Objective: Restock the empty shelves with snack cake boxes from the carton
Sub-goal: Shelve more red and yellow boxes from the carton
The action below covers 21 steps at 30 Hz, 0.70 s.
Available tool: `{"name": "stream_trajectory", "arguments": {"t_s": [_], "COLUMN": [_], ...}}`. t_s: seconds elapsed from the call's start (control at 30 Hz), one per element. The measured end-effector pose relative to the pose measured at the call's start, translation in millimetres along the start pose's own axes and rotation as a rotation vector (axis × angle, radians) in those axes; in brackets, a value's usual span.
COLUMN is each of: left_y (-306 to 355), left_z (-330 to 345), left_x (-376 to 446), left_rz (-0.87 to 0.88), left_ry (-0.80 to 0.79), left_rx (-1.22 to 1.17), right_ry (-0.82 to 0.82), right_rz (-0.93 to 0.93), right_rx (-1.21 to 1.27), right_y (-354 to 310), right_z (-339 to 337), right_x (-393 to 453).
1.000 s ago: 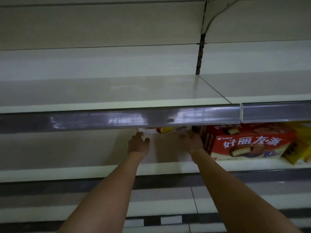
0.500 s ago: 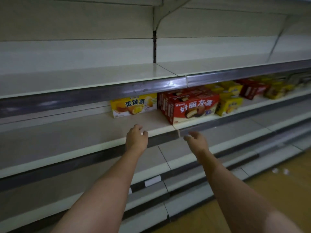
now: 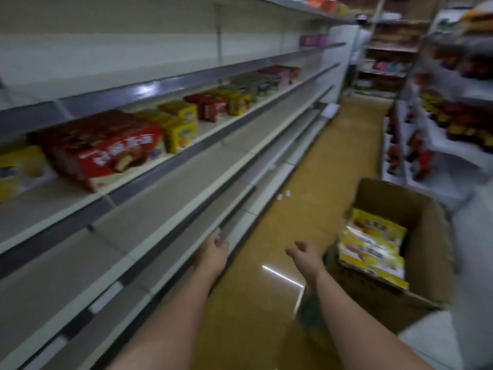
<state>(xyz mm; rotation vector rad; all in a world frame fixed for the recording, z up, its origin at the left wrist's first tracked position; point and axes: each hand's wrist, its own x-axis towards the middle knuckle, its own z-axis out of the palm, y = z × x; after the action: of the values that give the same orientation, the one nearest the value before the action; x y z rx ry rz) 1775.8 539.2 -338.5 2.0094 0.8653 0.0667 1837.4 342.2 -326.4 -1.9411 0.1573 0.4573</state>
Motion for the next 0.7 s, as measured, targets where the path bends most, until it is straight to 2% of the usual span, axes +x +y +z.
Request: {"name": "stream_trajectory", "arguments": {"t_s": [0.17,0.33,0.5,0.7], "left_y": [57,106,128,145], "left_z": [124,231,304,353], "left_x": [-23,-56,-69,-53], "left_rz": [0.073,0.112,0.101,0.080], "left_ry": [-0.177,-0.294,-0.343,-0.314], "left_rx": [0.040,0.068,0.083,0.093], "right_ry": [0.203,0.286,0.315,0.331], "right_rz": [0.094,0.176,0.239,0.280], "right_rx": [0.022,0.032,0.044,0.026], "right_y": [60,104,145,169], "right_z": [-124,-226,-294,-333], "right_x": [12,20,36,66]}}
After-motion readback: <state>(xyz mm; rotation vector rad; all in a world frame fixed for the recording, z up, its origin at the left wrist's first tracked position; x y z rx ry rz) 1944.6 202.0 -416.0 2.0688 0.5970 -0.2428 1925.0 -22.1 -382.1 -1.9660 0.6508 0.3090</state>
